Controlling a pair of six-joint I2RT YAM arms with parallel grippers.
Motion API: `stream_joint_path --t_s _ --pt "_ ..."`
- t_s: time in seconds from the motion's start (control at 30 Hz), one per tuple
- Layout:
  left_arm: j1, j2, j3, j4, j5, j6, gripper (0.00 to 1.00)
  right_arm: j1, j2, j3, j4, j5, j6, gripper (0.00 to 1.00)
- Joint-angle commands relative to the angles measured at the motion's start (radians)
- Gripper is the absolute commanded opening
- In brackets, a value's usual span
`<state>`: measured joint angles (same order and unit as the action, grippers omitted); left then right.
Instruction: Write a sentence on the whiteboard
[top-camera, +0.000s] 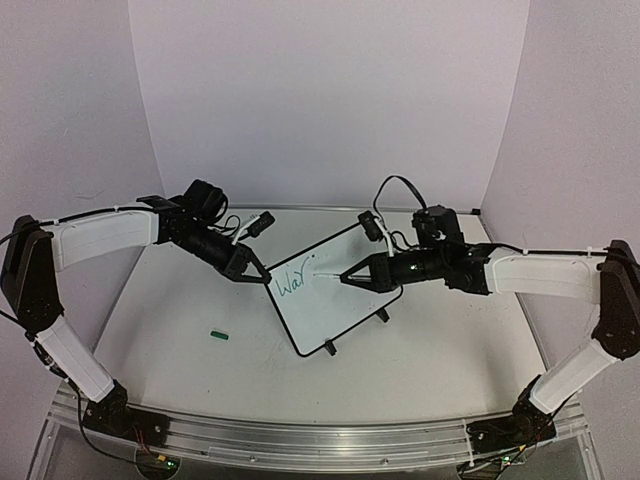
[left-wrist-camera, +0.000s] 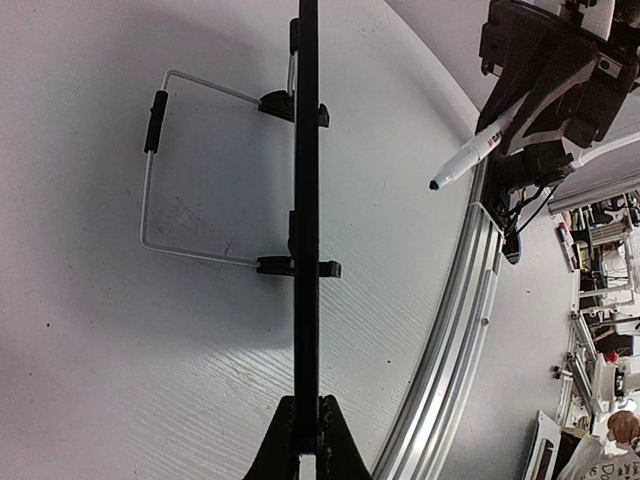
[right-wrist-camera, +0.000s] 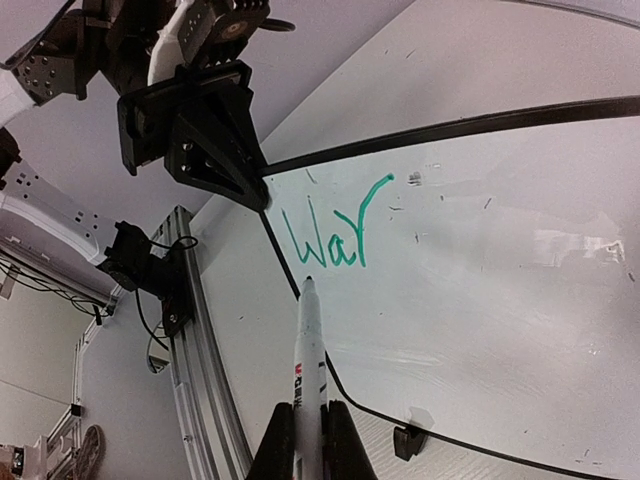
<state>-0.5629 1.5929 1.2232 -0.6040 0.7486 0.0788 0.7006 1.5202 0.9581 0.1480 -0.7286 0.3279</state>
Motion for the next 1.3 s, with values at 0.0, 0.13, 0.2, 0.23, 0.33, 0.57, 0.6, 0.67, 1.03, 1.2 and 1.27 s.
stream_joint_path --t_s 0.0,0.13,0.2,0.23,0.33,0.57,0.6,0.67,1.03,1.2,1.27 --pt "-0.028 0.005 0.013 -0.033 -0.028 0.048 0.00 -0.006 0.013 0.048 0.014 -0.017 -0.035 0.00" --pt "-0.030 0.006 0.013 -0.033 -0.031 0.048 0.00 -0.007 0.019 0.050 0.013 0.002 -0.041 0.00" --pt "-0.029 0.006 0.013 -0.033 -0.031 0.047 0.00 -0.007 0.018 0.051 0.013 0.023 -0.040 0.00" --pt "-0.030 0.006 0.013 -0.032 -0.031 0.048 0.00 -0.007 0.017 0.052 0.013 0.033 -0.039 0.00" --pt "-0.031 0.008 0.013 -0.031 -0.031 0.046 0.00 -0.006 0.020 0.054 0.013 0.045 -0.040 0.00" --pt "-0.032 0.010 0.012 -0.029 -0.030 0.045 0.00 -0.003 0.009 0.040 0.013 0.069 -0.033 0.00" --pt "-0.033 0.011 0.012 -0.028 -0.029 0.045 0.00 -0.003 0.009 0.039 0.013 0.068 -0.033 0.00" --pt "-0.034 0.012 0.012 -0.028 -0.029 0.043 0.00 0.001 0.013 0.037 0.013 0.064 -0.032 0.00" --pt "-0.035 0.009 0.013 -0.029 -0.029 0.043 0.00 0.023 0.056 0.066 0.040 0.051 -0.022 0.00" --pt "-0.034 0.010 0.015 -0.030 -0.031 0.045 0.00 0.025 0.076 0.087 0.046 0.068 -0.018 0.00" --pt "-0.034 0.008 0.015 -0.030 -0.031 0.045 0.00 0.026 0.082 0.094 0.050 0.080 -0.013 0.00"
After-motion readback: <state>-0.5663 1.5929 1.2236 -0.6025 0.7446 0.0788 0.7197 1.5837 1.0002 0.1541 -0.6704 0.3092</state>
